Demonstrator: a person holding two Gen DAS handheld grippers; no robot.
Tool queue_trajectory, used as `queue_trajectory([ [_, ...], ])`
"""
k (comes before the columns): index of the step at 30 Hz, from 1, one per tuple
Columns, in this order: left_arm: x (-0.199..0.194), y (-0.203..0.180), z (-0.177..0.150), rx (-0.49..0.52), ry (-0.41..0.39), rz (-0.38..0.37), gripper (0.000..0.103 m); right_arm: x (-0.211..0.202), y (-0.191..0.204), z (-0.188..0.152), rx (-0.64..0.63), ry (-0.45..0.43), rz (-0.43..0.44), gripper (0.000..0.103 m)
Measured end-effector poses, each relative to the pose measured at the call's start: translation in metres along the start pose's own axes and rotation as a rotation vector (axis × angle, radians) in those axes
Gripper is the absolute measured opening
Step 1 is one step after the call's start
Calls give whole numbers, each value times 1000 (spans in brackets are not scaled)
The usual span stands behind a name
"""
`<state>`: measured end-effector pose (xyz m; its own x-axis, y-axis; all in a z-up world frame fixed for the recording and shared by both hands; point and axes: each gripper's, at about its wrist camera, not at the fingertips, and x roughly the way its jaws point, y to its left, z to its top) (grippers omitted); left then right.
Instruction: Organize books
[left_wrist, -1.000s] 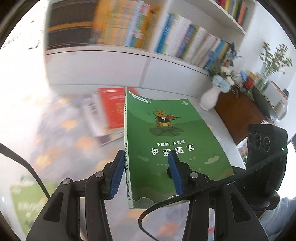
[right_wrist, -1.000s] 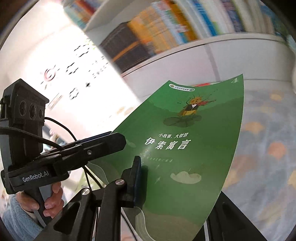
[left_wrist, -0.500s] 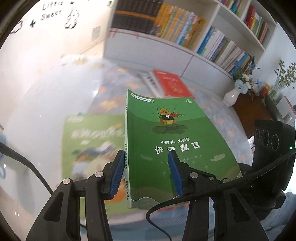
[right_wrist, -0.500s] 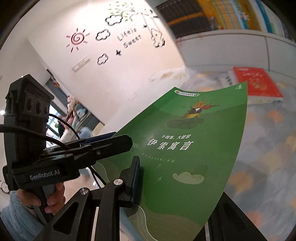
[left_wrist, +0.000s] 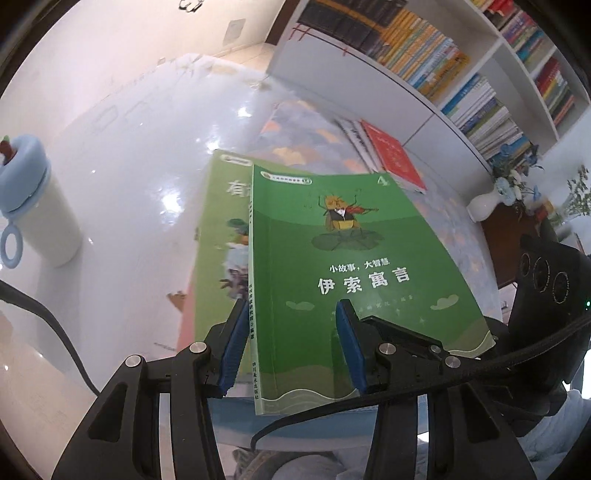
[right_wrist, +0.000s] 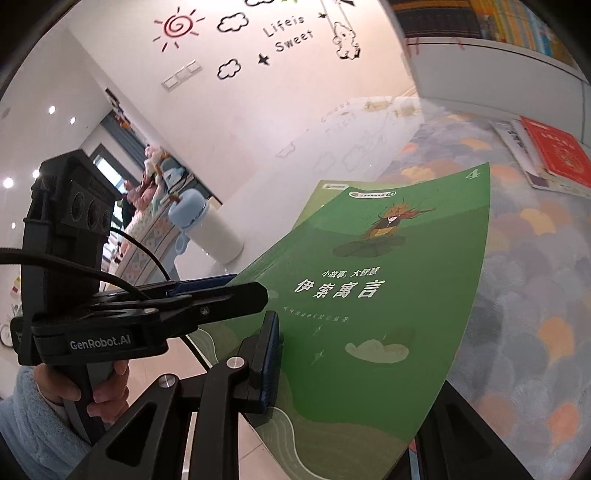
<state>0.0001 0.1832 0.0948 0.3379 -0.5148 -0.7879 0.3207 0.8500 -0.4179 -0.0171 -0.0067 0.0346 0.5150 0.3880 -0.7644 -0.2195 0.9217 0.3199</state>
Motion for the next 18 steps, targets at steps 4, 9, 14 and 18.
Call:
queue_trajectory([
  [4,7,8,3,-9,33,8,43,16,2,8,-23,25,3,23],
  [9,11,12,6,4,57,14,43,22,10,11,-22,66,-21,34],
  [14,4,5,5,87,87,83,43,29,13,16,-32,136,-148,77],
  [18,-7,1,6,126,111,165,47,22,6,8,-43,179,-286,78],
])
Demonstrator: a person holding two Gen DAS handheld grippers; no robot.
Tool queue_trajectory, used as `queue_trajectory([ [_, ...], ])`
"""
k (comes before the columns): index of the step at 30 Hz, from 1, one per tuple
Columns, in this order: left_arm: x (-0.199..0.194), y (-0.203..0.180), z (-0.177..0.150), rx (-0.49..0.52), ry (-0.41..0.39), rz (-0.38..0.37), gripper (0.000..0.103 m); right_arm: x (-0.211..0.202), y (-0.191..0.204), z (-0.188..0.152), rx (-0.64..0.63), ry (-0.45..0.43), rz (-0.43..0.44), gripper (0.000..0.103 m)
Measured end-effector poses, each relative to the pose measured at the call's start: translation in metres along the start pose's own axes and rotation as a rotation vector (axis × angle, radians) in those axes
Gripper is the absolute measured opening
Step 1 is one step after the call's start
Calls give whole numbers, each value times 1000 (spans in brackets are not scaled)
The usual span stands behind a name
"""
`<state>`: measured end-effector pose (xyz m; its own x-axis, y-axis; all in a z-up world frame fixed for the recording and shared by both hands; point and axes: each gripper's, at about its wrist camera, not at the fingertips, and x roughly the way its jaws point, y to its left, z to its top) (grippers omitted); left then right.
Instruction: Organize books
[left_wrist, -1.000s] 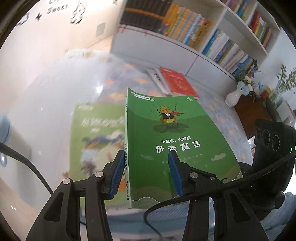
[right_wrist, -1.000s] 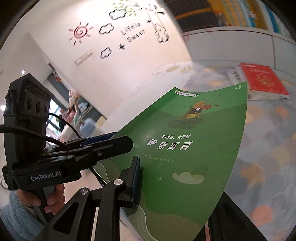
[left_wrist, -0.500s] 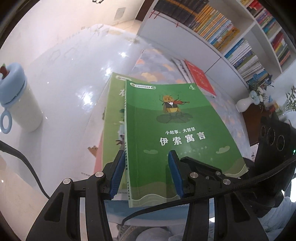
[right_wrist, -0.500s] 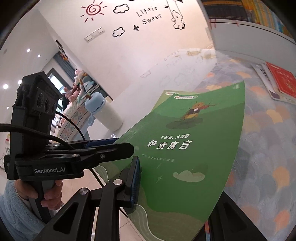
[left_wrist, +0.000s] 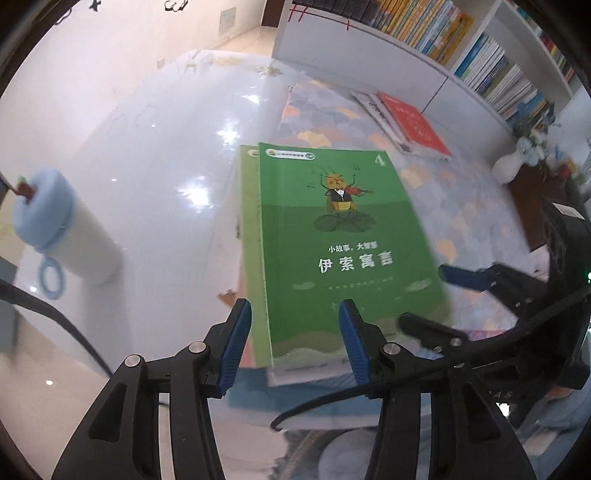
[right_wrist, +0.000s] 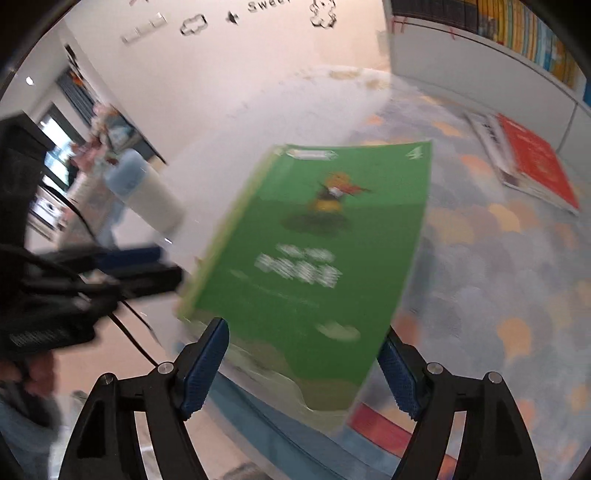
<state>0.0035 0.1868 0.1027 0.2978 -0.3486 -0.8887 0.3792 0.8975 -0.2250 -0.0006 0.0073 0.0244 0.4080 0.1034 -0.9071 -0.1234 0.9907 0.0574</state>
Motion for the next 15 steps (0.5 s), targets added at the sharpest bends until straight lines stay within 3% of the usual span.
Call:
queue_trajectory([
  [4,-19,-10,2,46,20,89,56,-14,3,-7,-80,-8,-113,90],
  [7,-39,-23,7,60,-4,79,67,-31,-8,-5,-44,-4,-177,91],
  [9,-54,-35,14,60,-37,22,68,-48,-21,0,22,-23,-199,91],
  [13,-89,-71,34,134,-95,-101,71,-110,-38,8,77,-145,-214,93],
  [15,-107,-90,48,173,-129,-125,72,-139,-41,14,86,-193,-207,103],
])
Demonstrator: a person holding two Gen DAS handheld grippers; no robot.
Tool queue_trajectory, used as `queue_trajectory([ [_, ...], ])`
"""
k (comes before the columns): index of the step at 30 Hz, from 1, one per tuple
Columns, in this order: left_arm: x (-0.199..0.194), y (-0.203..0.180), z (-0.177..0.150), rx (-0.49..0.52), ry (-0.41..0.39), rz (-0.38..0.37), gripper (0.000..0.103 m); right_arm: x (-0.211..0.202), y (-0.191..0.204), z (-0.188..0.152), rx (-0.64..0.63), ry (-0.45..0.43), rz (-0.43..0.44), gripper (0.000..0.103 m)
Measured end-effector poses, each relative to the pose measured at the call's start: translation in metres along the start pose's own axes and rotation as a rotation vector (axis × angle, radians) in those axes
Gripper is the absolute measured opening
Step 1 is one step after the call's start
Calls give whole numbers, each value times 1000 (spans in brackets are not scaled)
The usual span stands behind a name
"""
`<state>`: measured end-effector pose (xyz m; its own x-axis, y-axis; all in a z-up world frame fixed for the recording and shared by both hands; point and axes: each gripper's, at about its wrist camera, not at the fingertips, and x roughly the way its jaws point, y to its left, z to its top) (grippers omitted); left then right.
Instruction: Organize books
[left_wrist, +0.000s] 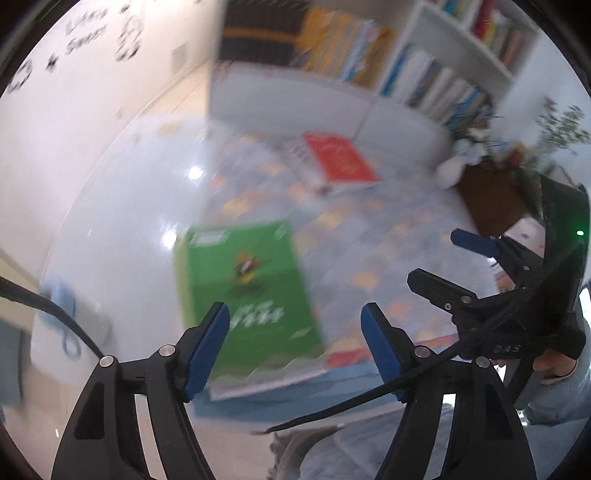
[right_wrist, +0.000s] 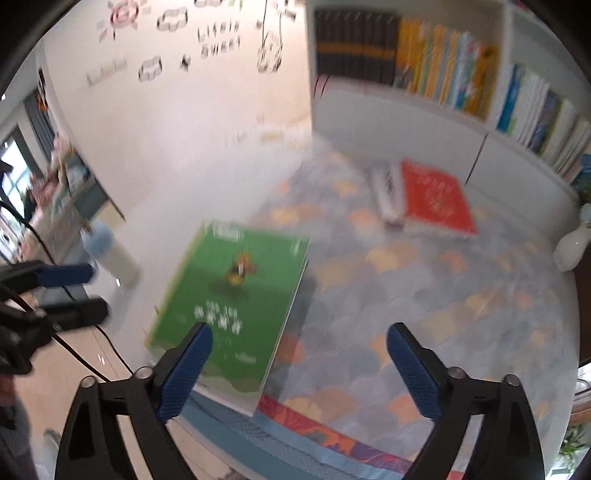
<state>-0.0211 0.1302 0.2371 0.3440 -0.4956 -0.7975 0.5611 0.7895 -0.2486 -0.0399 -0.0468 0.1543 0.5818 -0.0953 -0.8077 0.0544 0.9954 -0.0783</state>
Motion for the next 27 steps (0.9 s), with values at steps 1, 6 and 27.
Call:
queue_trajectory([
  [1,-10,-12,14,24,-32,-14,72,-17,-5,7,0,-33,-7,103],
  [6,-42,-61,72,109,-197,-68,94,-110,-38,46,-7,-253,-113,103],
  [27,183,-168,187,266,-26,-400,102,74,-321,108,305,-34,-315,103],
])
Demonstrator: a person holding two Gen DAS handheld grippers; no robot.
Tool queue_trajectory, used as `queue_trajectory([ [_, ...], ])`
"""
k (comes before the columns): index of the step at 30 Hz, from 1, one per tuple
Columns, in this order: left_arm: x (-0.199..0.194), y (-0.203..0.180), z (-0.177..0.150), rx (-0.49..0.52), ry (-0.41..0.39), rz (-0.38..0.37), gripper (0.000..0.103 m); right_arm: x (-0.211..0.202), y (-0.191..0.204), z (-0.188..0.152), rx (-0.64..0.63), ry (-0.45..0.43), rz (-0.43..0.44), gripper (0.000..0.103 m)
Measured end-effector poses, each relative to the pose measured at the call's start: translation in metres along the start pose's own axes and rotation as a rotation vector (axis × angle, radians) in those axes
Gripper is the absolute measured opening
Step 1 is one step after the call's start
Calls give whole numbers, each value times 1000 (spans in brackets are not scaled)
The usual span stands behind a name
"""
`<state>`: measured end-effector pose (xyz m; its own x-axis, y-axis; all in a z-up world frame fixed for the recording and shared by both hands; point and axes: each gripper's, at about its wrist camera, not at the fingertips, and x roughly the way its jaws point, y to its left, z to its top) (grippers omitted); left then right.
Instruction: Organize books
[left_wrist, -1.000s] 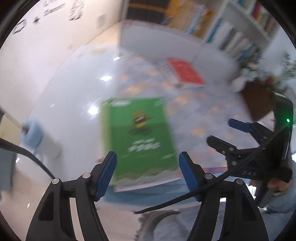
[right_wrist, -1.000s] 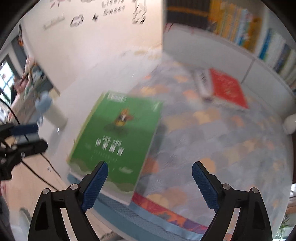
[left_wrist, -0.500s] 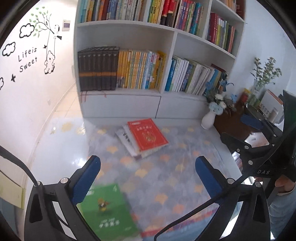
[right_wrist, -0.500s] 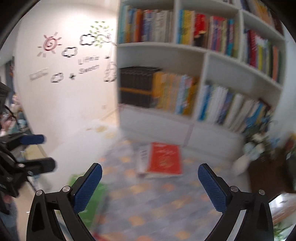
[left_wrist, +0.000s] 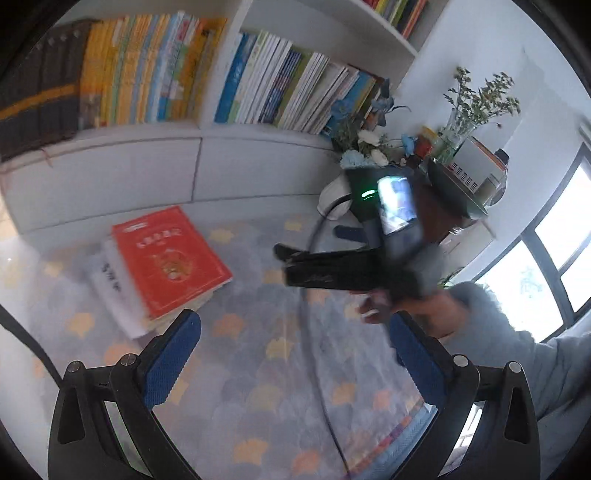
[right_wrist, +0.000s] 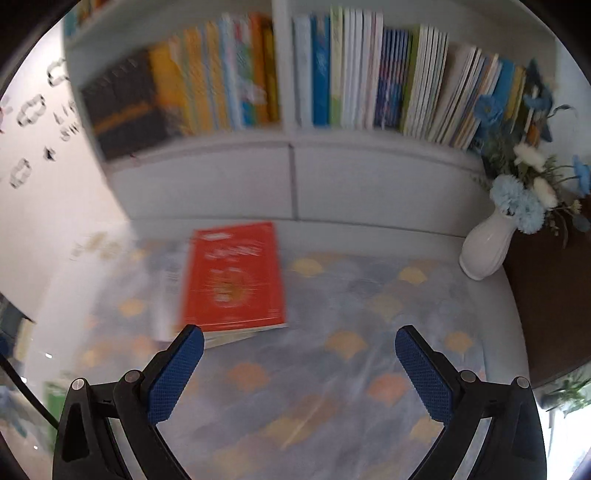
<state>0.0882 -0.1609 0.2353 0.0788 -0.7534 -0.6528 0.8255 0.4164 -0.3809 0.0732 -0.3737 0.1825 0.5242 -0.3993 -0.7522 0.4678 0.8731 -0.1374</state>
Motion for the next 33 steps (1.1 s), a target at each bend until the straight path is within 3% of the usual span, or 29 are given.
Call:
queue_trajectory([
  [1,6,7,4,-22,-10,15,102,13,-4,0,-5,12,-19,103],
  [2,20,22,12,-66,-16,95,102,37,-10,0,-4,33,-25,103],
  [4,42,53,20,-148,-15,240,102,67,-16,2,-6,51,46,103],
  [8,91,124,19,-345,-11,286,100,104,-10,1,-76,6,318,103],
  [12,143,153,19,-370,40,365,86,144,2,0,-127,54,391,103],
  [18,186,174,11,-437,62,318,85,182,5,-9,-115,106,457,103],
  [22,188,173,9,-417,8,321,91,200,10,-13,-101,133,486,103],
  [24,186,176,7,-436,3,299,101,201,12,-16,-101,60,483,103],
  [27,182,178,5,-449,-3,272,101,205,23,-21,-141,-8,433,103],
  [30,177,180,-1,-489,39,399,99,207,36,-22,-206,-1,353,103],
  [33,175,180,-9,-470,12,330,99,207,32,-20,-190,-3,371,103],
])
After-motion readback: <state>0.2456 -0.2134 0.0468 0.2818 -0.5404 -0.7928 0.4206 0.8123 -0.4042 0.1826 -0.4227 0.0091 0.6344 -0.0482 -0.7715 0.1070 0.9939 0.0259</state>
